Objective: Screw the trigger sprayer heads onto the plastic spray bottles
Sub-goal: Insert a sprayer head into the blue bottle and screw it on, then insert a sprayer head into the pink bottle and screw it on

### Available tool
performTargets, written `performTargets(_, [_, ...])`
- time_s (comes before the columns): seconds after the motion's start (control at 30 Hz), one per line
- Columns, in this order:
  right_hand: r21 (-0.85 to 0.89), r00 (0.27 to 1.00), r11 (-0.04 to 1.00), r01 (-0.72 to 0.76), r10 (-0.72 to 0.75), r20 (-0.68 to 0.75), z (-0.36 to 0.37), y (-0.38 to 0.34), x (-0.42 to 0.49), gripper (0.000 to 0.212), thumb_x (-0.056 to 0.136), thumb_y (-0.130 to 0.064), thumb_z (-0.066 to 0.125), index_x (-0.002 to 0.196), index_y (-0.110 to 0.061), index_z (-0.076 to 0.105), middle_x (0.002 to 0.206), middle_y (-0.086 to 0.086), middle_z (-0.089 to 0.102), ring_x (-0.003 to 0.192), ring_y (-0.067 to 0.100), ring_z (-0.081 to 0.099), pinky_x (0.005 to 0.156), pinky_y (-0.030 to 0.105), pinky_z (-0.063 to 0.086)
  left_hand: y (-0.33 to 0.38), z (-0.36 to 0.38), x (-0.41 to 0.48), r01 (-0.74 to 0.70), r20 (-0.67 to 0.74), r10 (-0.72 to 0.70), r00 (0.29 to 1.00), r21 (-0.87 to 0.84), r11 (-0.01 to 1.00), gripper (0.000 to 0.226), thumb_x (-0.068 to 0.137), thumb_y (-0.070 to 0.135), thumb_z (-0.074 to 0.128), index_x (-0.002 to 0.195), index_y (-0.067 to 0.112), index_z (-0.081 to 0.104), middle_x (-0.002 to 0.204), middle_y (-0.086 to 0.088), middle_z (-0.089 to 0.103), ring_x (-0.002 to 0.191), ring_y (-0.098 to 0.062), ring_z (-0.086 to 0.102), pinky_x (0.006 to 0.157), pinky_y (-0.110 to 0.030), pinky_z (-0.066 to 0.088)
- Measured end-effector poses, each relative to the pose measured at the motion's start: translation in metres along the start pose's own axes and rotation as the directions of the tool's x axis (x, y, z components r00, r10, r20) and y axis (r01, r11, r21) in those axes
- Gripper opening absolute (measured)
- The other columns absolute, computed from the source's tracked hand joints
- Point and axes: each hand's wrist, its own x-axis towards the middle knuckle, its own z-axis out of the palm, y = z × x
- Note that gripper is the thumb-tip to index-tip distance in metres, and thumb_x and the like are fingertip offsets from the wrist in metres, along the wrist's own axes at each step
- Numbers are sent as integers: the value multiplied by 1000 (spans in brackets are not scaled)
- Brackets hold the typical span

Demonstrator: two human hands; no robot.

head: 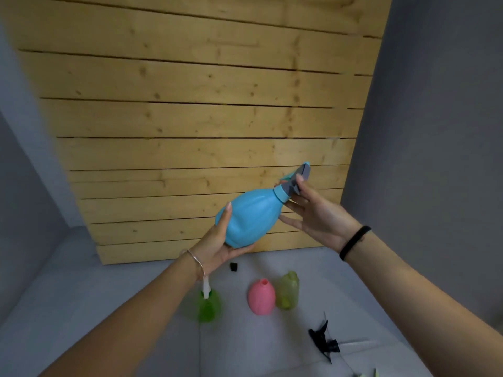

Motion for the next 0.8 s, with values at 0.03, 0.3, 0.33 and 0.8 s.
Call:
performTargets(0.03, [-22,1000,1000,1,-1,-11,1,5,6,45,90,-47,50,124,-18,59,131,-2,61,122,11,53,105,41,43,-1,-5,2,15,-15,-14,1000,40,999,59,58,70,63,107,38,60,101,9,75,98,-12,70,71,-32,59])
performTargets(0.3, [-390,994,915,-104,113,-1,-16,114,77,25,91,-40,54,104,-23,66,105,-7,68,89,-6,66,78,15,54,-84,-107,41,154,-449,123,885,532,832,50,93,43,46,137,18,41,130,4,47,114,-9,43,93,-22,30])
performTargets(0.33, [-425,989,896,-131,146,1,-20,131,84,24,91,-39,54,105,-24,66,109,-3,68,94,-1,65,83,17,53,-99,-118,42,196,-462,88,883,532,824,56,94,41,47,141,15,34,136,2,43,117,-10,42,94,-21,28])
performTargets(0.8, [-428,935,846,-318,354,4,-47,294,145,22,91,-20,59,113,-19,63,115,-1,65,111,12,59,105,28,40,-206,-178,68,420,-486,-143,862,527,739,62,93,48,41,143,12,33,141,-11,47,125,-24,49,107,-34,37])
